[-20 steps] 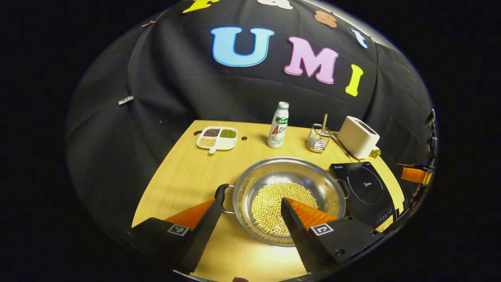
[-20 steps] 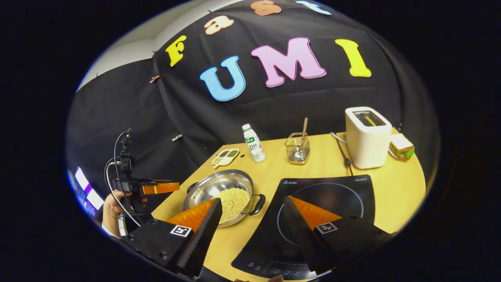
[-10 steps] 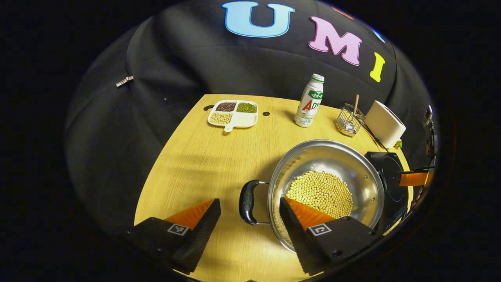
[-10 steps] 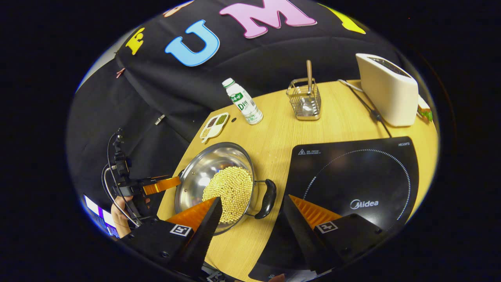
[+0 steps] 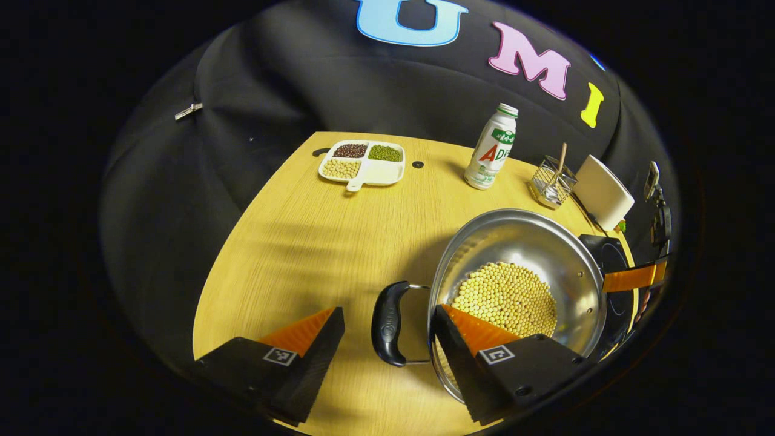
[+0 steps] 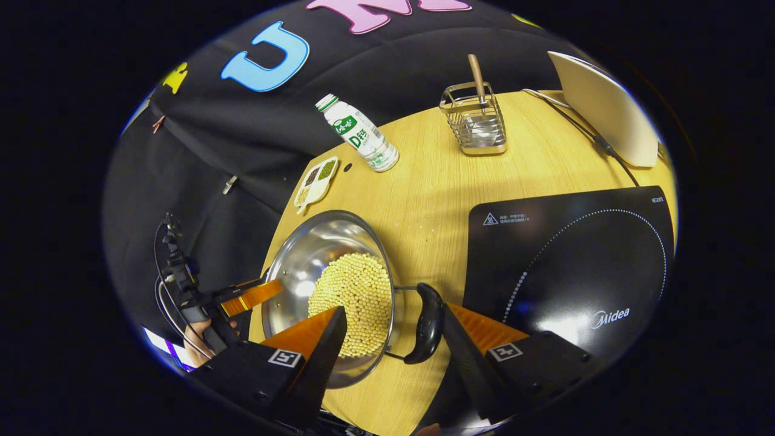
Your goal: First push the handle of the pot to place it horizontally, then grasp the pot with both hands and set it on the induction cooktop.
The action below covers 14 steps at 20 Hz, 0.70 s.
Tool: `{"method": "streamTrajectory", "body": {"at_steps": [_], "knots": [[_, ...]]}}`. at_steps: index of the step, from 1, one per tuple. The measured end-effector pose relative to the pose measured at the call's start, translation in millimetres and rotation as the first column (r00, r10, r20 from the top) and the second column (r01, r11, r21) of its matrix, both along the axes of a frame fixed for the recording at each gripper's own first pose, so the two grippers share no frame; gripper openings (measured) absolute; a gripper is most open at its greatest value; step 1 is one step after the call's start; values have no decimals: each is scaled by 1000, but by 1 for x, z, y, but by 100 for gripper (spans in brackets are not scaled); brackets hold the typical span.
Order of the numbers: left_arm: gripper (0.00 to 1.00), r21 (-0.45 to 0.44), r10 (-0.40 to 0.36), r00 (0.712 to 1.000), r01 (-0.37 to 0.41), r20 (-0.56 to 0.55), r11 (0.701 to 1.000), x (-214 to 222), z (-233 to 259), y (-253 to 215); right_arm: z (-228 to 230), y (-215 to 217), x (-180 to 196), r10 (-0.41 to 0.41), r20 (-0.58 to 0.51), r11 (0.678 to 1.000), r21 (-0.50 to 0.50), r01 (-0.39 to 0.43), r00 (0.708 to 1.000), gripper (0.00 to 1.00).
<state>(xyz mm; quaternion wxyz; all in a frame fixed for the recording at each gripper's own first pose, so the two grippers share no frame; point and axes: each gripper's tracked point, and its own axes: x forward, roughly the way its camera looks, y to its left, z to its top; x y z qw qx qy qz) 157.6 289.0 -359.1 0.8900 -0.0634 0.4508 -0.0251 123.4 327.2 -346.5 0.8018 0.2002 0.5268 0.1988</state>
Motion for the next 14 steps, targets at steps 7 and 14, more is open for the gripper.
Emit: {"method": "streamTrajectory", "body": {"at_steps": [7,14], "knots": [[77,19,4,1000,-4,-11,1000,3,-10,5,-30,18,12,14,17,989,-145,-12,1000,87],[66,15,28,999,-27,-39,1000,0,-18,9,-55,30,24,26,50,979,-203,-15,998,64]]}}
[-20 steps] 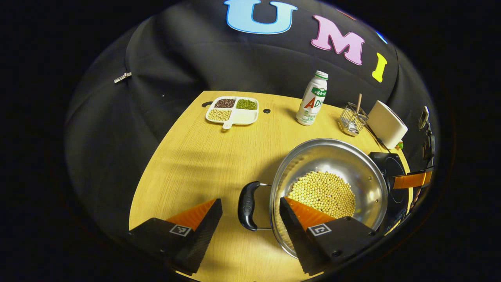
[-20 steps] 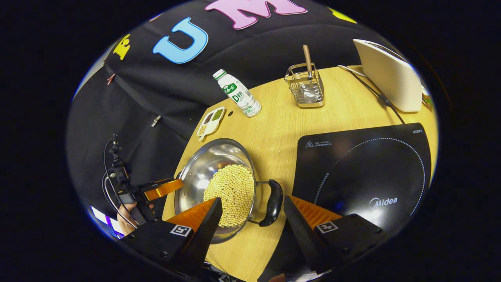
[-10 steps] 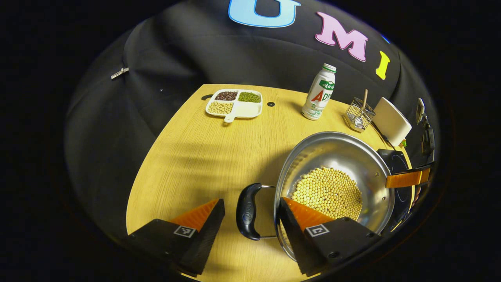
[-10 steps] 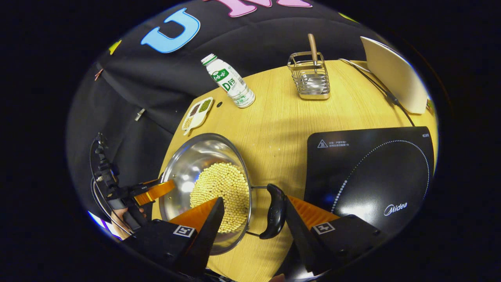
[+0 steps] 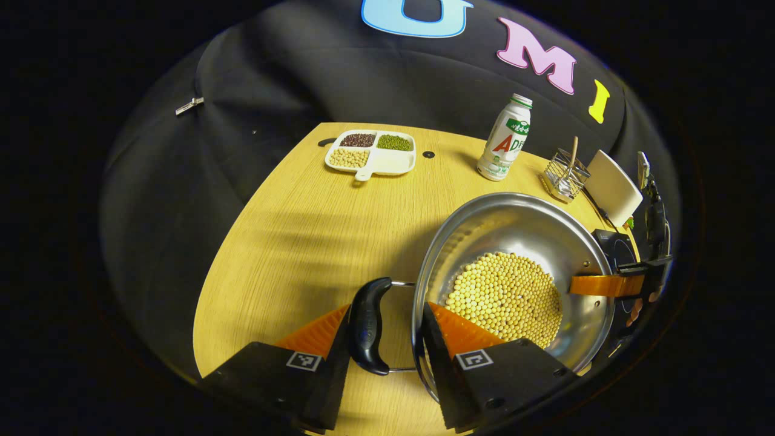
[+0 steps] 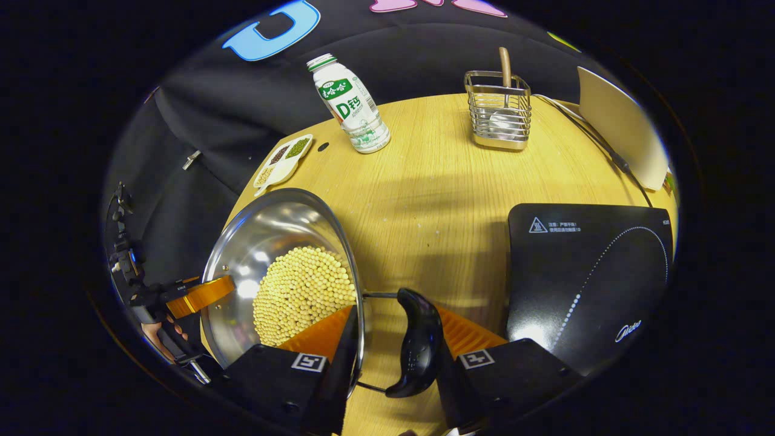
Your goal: First push the handle of the pot to place it horizontally, then grasp the pot with both hands and set it on the induction cooktop.
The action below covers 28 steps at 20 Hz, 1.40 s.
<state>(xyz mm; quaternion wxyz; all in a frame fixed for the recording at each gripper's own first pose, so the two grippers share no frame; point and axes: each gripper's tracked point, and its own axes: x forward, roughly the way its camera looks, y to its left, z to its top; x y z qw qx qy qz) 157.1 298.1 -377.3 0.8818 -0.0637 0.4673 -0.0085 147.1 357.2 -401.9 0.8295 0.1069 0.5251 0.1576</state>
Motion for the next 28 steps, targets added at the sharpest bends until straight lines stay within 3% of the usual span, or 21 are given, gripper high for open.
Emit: {"method": "streamTrajectory", "body": {"at_steps": [5,9,13,14,16,28], "knots": [[59,-9,25,1000,-25,2,1000,-3,1,-1,-1,-4,3,-35,14,999,-3,35,999,55],[55,-35,56,998,-56,-10,998,-16,7,-7,7,-8,-2,-25,15,1000,-15,25,1000,55],[54,-13,44,999,-44,17,999,-21,31,-17,27,-19,-4,-24,24,1000,-5,24,999,55],[54,-8,37,999,-37,15,999,-21,37,-22,32,-25,-5,-25,21,1000,-2,25,999,51],[54,-4,29,999,-29,25,1000,-22,49,-35,44,-39,-6,-34,28,999,-1,34,999,55],[55,-16,-102,993,103,57,995,-12,91,-174,83,-184,-19,-144,45,989,-19,145,989,55]]}}
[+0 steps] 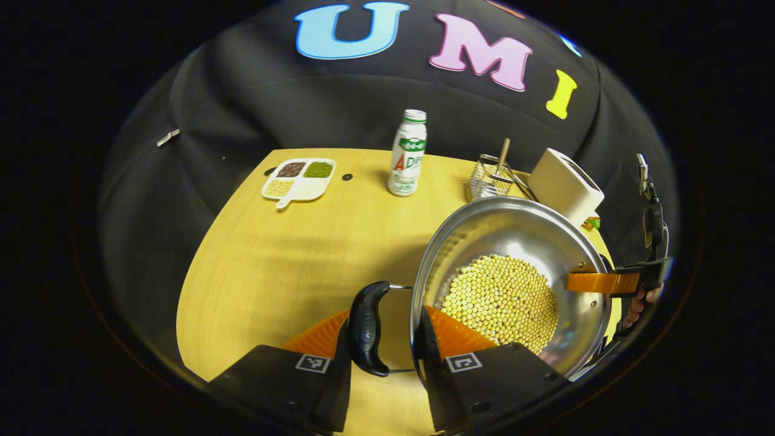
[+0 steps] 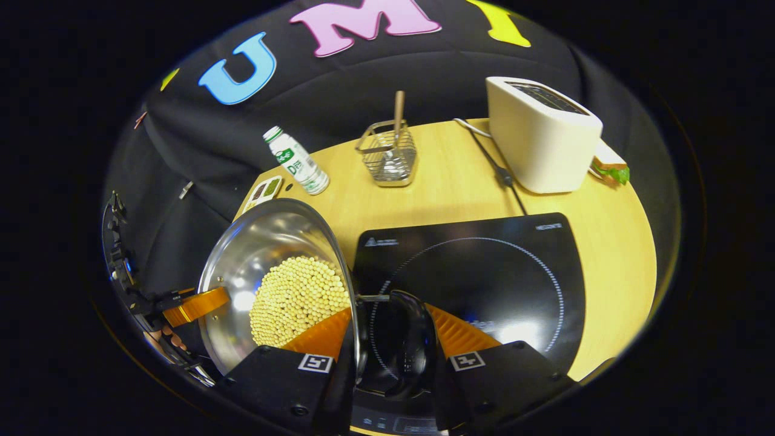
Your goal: First push the handle of the pot to place it horizontally, then grasp the pot with both hands and set it on the induction cooktop.
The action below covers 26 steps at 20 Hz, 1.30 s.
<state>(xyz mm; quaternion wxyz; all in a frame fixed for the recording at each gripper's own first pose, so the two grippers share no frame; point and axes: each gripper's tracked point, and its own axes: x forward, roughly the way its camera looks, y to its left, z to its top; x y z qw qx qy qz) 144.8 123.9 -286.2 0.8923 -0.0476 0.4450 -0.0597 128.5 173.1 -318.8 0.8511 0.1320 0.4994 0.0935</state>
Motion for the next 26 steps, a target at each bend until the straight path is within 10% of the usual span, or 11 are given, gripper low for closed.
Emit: {"method": "streamTrajectory", "body": {"at_steps": [26], "knots": [[54,-27,-150,989,149,-11,988,27,-12,-189,-17,-184,-2,-143,-39,990,-15,143,989,55]]}}
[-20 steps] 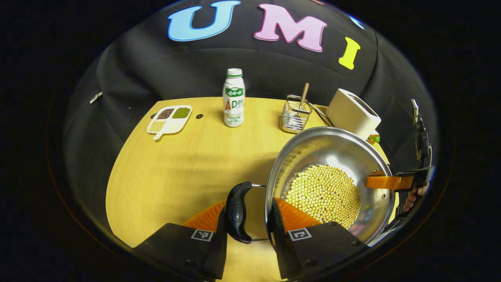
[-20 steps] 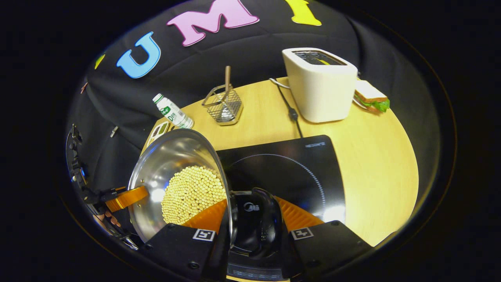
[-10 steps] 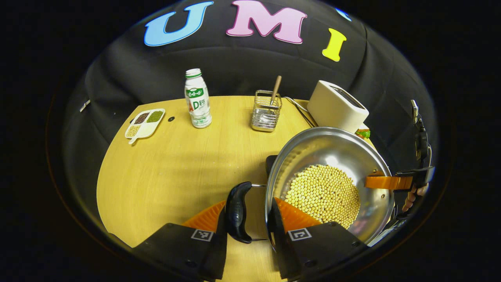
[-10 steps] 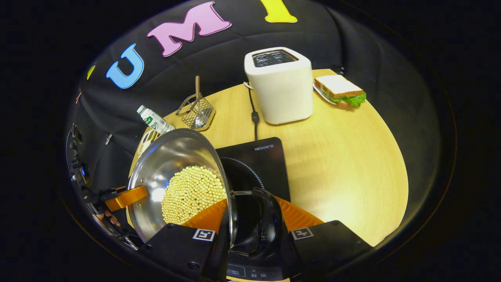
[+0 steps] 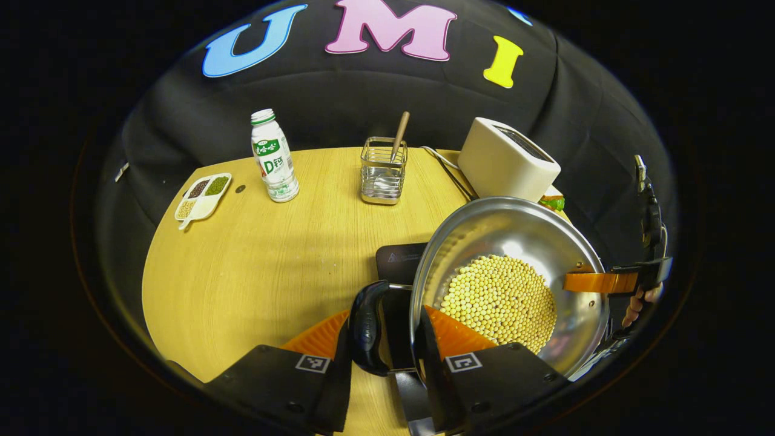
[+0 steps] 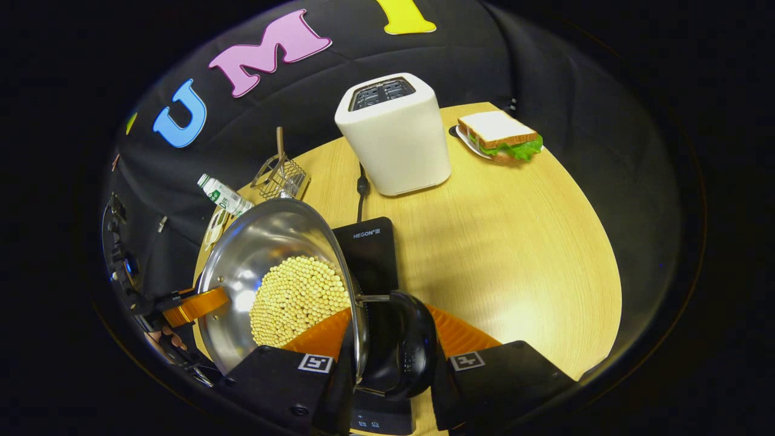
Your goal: First push the handle of the pot to place it horizontally, then grasp the pot with both hands and set it on the induction cooktop.
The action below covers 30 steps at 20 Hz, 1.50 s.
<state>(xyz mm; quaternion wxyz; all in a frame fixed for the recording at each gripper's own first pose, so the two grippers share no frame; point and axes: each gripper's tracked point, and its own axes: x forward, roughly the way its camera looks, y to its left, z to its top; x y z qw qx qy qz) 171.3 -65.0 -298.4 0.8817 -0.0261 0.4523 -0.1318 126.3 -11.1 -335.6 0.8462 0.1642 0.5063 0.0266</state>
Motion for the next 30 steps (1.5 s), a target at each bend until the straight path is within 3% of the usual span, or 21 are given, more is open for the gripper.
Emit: {"method": "streamTrajectory", "body": {"at_steps": [6,7,9,10,12,13,17,23,24,27,30], "knots": [[54,-9,10,1000,-10,3,1000,4,-8,2,-6,4,4,7,-5,1000,-3,-7,1000,51],[54,-4,7,1000,-7,7,1000,6,-7,3,-8,5,5,4,-10,1000,3,-4,1000,55],[54,-2,3,1000,-3,10,1000,7,-9,3,-8,6,5,1,-8,1000,0,-1,1000,55],[54,-5,3,1000,-3,12,1000,8,-9,3,-8,5,5,1,-8,1000,0,-1,1000,51],[54,-12,3,1000,-3,15,1000,7,-9,3,-7,5,6,-2,-11,1000,8,2,1000,51],[54,-14,5,1000,-4,18,1000,8,-9,4,-6,5,7,-3,-8,1000,6,3,1000,55],[55,-16,6,1000,-6,21,1000,8,-9,4,-6,7,8,-9,-11,1000,12,9,1000,55],[61,1,-6,999,6,32,1000,8,-10,4,-5,9,8,-20,-14,999,44,21,1000,53],[61,30,-7,999,5,45,1000,9,-10,8,-7,7,5,-26,-24,999,37,27,999,59],[98,117,-9,995,-4,104,993,14,-4,18,-8,3,5,-46,-18,999,22,46,999,99],[98,114,2,990,-19,144,993,14,8,17,0,0,6,-56,10,998,17,56,998,99]]}}
